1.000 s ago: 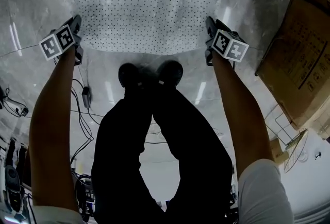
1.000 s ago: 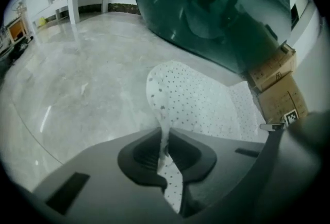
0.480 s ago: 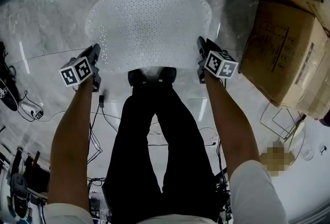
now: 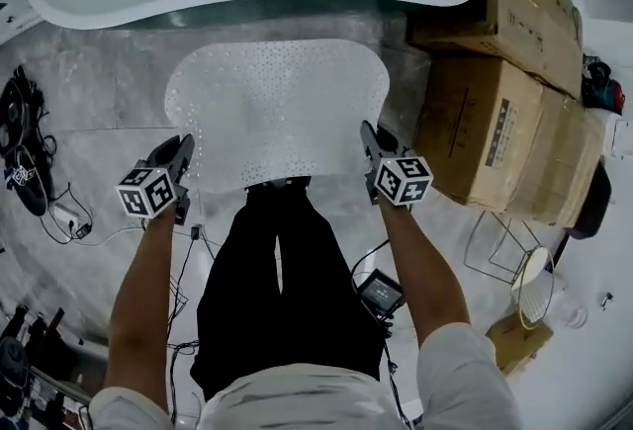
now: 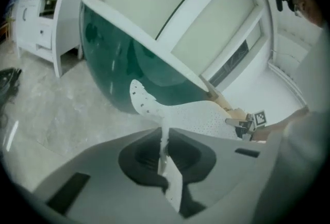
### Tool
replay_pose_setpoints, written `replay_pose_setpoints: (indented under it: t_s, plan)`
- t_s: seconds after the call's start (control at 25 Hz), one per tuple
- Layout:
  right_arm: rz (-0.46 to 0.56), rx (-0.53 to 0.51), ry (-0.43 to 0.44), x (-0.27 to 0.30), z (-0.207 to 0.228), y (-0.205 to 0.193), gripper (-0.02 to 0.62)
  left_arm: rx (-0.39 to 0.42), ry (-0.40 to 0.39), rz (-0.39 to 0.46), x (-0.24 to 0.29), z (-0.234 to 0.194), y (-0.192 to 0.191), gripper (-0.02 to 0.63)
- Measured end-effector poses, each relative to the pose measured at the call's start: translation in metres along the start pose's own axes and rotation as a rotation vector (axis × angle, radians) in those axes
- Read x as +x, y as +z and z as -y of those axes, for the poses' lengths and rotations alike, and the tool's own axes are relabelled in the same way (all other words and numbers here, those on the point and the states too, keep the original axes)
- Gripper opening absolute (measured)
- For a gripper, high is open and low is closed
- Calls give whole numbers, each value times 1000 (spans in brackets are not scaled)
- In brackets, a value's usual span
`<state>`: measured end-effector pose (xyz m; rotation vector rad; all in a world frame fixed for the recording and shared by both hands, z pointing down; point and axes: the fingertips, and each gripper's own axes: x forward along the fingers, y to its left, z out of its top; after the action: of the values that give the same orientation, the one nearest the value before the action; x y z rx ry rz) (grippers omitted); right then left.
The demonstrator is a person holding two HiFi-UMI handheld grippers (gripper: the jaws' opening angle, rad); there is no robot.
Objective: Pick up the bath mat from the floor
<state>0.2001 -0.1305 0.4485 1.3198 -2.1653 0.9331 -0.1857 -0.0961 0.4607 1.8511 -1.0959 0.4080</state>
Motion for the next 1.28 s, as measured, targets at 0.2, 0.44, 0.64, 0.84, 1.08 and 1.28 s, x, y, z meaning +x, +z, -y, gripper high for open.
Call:
replay_pose_setpoints:
  t_s: [0.2,0.44,0.64,0.84,1.08,1.28]
  plan:
    - [206,-35,12,-101,-45,109,48,134,-38,157,-101,80,93,28]
    - [448,-102,34,-225,-87,248,48,229,-56,376,-217,152,199,26]
    - [579,-201,94,-316,-135,326,48,336,-102,488,-300,215,265,26]
    - [725,-287,92,-403,-162,365,48,461,-122,615,-367,288,306,28]
    - [849,-300,89,-486,-180,359,48,564,-126,724,-420,368,304,28]
    - [904,-311,106,-535,-188,342,48,567,-144,779,-449,413,278,28]
